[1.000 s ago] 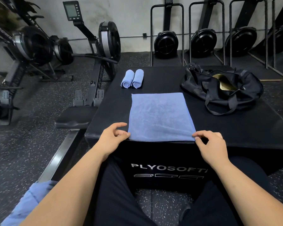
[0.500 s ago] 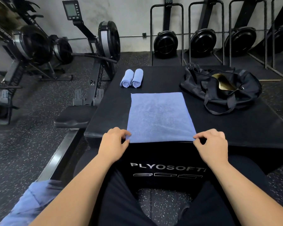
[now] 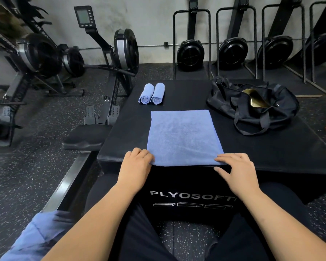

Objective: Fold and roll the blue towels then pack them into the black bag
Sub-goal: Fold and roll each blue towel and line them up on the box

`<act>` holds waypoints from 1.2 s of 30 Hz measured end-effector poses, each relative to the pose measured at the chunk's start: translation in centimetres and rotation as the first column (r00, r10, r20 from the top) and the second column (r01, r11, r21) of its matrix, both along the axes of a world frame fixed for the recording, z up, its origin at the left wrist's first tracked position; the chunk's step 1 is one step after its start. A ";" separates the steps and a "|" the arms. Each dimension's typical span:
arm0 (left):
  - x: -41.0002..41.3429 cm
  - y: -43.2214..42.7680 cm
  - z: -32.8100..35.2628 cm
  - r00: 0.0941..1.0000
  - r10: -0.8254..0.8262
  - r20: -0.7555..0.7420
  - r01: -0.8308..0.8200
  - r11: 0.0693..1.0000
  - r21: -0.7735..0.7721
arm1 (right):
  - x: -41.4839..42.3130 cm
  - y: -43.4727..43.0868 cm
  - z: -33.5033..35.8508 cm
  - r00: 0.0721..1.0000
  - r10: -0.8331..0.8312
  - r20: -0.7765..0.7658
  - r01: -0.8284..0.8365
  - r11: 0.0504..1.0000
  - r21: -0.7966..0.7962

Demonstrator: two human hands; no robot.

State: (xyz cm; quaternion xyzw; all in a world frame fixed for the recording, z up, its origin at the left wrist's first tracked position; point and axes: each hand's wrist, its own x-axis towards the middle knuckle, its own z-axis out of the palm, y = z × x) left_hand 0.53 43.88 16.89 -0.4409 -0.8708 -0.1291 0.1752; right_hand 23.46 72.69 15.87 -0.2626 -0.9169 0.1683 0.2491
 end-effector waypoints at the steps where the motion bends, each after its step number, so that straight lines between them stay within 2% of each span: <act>1: -0.1 -0.1 0.0 0.999 0.025 0.032 -0.026 0.999 0.031 | 0.1 0.1 0.0 1.000 -0.005 -0.021 0.005 1.000 -0.023; 5: -0.3 -0.3 0.5 0.984 0.073 0.160 -0.094 0.987 0.129 | 0.1 0.5 0.2 0.998 -0.033 -0.062 0.027 0.995 -0.099; 12: -0.6 -0.6 0.6 0.940 0.103 0.326 -0.166 0.971 0.173 | -0.2 0.7 0.3 0.993 -0.100 -0.057 0.092 0.987 -0.135; 17: -0.9 -1.3 1.5 0.843 0.082 0.532 -0.274 0.916 0.294 | -0.2 0.6 1.8 0.982 -0.137 -0.127 0.085 0.932 -0.352; 19: -0.7 -1.3 2.0 0.826 0.073 0.559 -0.298 0.898 0.323 | -0.1 0.9 2.3 0.973 -0.145 -0.177 0.050 0.888 -0.456; 21: -0.5 -1.4 2.3 0.805 0.051 0.591 -0.320 0.876 0.361 | 0.1 0.9 3.0 0.948 -0.192 -0.254 0.002 0.800 -0.600; 24: -0.3 -1.4 2.7 0.766 -0.029 0.642 -0.335 0.835 0.437 | 0.3 0.4 4.1 0.904 -0.232 -0.358 -0.091 0.716 -0.692; 29: -0.3 -0.8 4.3 0.723 -0.119 0.680 -0.381 0.753 0.537 | -0.5 0.7 5.7 0.872 -0.232 -0.431 -0.170 0.683 -0.710; 32: -1.6 0.1 5.1 0.708 -0.143 0.692 -0.392 0.735 0.553 | -2.0 2.0 6.2 0.876 -0.208 -0.434 -0.186 0.685 -0.704; 36: -3.8 1.9 6.1 0.692 -0.150 0.706 -0.387 0.748 0.539 | -5.2 4.0 6.4 0.907 -0.164 -0.388 -0.151 0.734 -0.662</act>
